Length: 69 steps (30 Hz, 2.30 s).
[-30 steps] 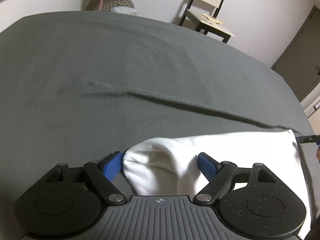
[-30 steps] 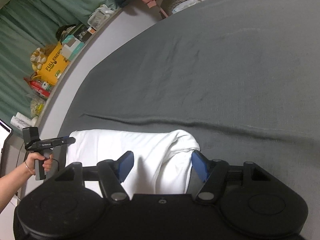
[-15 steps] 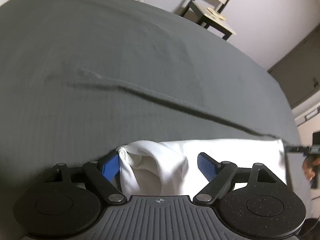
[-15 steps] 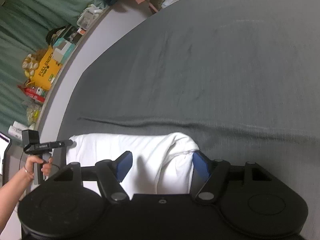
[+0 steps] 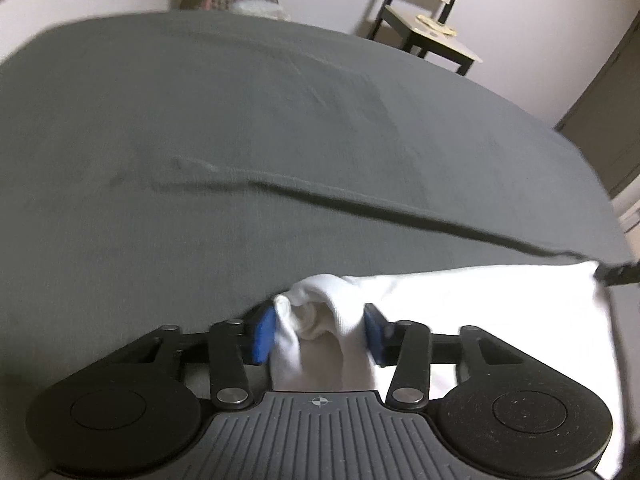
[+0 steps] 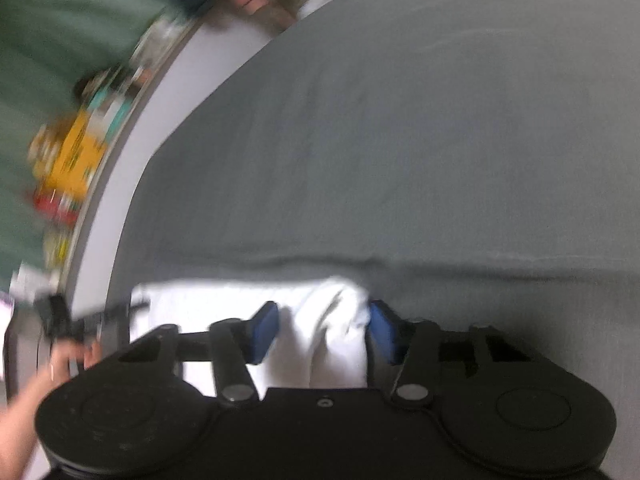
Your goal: Fold clothes
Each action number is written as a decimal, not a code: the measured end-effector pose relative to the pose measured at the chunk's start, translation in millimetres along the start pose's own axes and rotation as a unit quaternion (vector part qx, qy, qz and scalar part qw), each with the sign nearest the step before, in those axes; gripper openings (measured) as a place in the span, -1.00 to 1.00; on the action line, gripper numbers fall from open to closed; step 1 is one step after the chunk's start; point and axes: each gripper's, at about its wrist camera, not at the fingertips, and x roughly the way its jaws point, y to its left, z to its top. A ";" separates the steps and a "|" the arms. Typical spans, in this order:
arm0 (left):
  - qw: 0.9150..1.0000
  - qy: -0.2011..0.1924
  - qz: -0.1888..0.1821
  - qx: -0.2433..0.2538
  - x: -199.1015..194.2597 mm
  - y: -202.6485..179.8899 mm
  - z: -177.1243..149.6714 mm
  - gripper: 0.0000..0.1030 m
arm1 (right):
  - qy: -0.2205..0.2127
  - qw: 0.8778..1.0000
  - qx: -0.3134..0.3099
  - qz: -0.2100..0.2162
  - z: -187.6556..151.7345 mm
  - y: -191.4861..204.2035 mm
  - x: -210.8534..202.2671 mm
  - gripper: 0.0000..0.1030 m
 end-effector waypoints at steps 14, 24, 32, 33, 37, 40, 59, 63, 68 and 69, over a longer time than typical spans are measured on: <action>0.995 -0.095 0.026 0.024 -36.0 -22.1 10.0 -0.60 | -0.083 0.983 -0.151 -0.071 0.4 57.7 -21.5 -0.67; 0.983 -0.161 0.082 0.010 1.2 -24.3 105.8 -0.60 | -0.156 0.967 -0.147 -0.135 81.6 81.5 1.5 -0.67; 0.979 -0.199 0.024 0.038 -1.7 -20.2 97.1 -0.60 | -0.175 0.966 -0.172 -0.083 63.0 78.9 -14.3 -0.66; 0.976 -0.210 0.007 0.051 -11.6 -17.1 89.6 -0.60 | -0.181 0.964 -0.185 -0.067 55.6 79.0 -26.2 -0.66; 0.959 -0.251 -0.059 0.116 -61.3 -3.9 52.6 -0.60 | -0.193 0.953 -0.232 -0.014 14.1 72.0 -72.3 -0.66; 0.951 -0.256 -0.085 0.152 -90.0 3.5 20.7 -0.60 | -0.186 0.947 -0.261 0.005 -23.3 70.8 -94.9 -0.66; 0.944 -0.091 -0.056 0.311 -97.2 10.0 -126.0 -0.60 | -0.007 0.909 -0.411 -0.075 -143.0 70.0 -64.6 -0.59; 0.927 -0.085 -0.012 0.366 -105.3 -6.5 -128.4 0.08 | 0.008 0.876 -0.464 -0.129 -161.3 78.3 -61.1 -0.28; 0.868 -0.152 0.047 0.471 -129.5 -36.1 -138.0 0.81 | -0.005 0.800 -0.568 -0.193 -188.9 95.7 -66.1 0.16; 0.846 -0.159 0.057 0.506 -129.9 -44.2 -137.2 0.81 | -0.001 0.781 -0.591 -0.200 -194.1 100.8 -66.0 0.16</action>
